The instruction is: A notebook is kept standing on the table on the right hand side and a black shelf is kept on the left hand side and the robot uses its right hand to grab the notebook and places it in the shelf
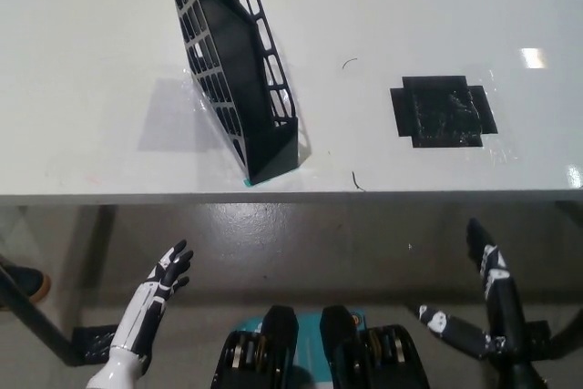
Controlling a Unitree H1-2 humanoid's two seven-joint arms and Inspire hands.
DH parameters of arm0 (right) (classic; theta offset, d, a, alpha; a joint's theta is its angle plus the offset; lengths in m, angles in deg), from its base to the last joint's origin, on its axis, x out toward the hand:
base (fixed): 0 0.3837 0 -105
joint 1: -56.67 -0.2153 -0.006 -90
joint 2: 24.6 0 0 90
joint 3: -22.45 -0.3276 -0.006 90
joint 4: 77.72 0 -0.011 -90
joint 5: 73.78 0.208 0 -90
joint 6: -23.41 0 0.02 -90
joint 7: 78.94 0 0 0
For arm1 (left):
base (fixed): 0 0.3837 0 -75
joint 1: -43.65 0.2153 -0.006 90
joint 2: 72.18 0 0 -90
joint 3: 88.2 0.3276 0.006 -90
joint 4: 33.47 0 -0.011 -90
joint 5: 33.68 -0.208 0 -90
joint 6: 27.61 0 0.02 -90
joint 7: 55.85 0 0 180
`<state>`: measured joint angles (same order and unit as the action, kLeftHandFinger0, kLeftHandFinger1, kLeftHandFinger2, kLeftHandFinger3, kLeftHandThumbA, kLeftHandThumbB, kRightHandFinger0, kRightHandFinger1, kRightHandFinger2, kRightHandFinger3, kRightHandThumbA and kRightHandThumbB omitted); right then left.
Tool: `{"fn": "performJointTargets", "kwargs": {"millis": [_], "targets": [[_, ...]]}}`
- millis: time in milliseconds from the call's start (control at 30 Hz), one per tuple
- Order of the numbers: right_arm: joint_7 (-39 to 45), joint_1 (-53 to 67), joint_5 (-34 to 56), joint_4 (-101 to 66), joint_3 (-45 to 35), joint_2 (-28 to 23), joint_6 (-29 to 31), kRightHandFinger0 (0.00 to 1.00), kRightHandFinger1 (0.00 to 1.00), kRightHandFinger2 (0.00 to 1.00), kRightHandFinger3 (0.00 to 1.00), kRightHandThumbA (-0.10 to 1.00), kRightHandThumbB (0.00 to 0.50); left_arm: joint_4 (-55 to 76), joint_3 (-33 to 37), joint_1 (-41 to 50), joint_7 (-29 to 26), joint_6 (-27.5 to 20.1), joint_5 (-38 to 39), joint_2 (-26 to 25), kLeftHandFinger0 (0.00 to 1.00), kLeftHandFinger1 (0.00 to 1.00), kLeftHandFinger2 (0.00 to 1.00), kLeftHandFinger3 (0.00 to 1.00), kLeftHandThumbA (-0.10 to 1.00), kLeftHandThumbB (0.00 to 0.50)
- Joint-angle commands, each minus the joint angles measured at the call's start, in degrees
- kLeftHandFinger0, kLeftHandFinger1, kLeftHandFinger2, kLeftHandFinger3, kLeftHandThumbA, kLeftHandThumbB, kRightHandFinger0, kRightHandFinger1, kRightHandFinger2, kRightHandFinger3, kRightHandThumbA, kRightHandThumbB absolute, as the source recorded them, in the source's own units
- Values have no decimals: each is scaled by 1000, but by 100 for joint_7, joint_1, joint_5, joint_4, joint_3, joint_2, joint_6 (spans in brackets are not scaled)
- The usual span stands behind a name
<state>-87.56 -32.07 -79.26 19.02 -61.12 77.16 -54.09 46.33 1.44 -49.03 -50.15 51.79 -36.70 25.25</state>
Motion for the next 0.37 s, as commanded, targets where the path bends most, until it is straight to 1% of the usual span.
{"fn": "performJointTargets", "kwargs": {"millis": [0, 33, 67, 167, 233, 267, 333], "targets": [[360, -115, 519, 195, -100, 111, 174, 1000, 1000, 1000, 1000, 1000, 280, 77, -19, -94, -58, -117, -16, -62, 1000, 1000, 1000, 1000, 1000, 136], [374, -140, 544, 244, -118, 122, 158, 1000, 1000, 1000, 1000, 1000, 279, 84, -21, -98, -66, -100, -25, -61, 1000, 1000, 1000, 1000, 1000, 144], [419, -191, 652, 367, -158, 151, 159, 1000, 1000, 1000, 1000, 1000, 268, 96, -23, -103, -76, -85, -42, -64, 1000, 1000, 1000, 1000, 1000, 141], [493, -198, 728, 376, -204, 174, -160, 1000, 1000, 1000, 1000, 1000, 274, 85, -41, -106, -8, -94, 95, -56, 1000, 1000, 1000, 1000, 1000, 146], [518, -264, 690, 398, -238, 157, -247, 1000, 1000, 1000, 1000, 1000, 227, 66, -49, -185, -59, -82, 32, -53, 1000, 1000, 1000, 1000, 1000, 140], [528, -277, 668, 430, -246, 149, -248, 1000, 1000, 1000, 1000, 1000, 217, 20, -44, -215, -58, -104, 17, -61, 1000, 1000, 1000, 1000, 1000, 134], [553, -294, 686, 452, -264, 147, -243, 1000, 1000, 1000, 1000, 1000, 218, -11, -40, -242, -62, -130, -1, -67, 1000, 1000, 1000, 1000, 1000, 128]]}}
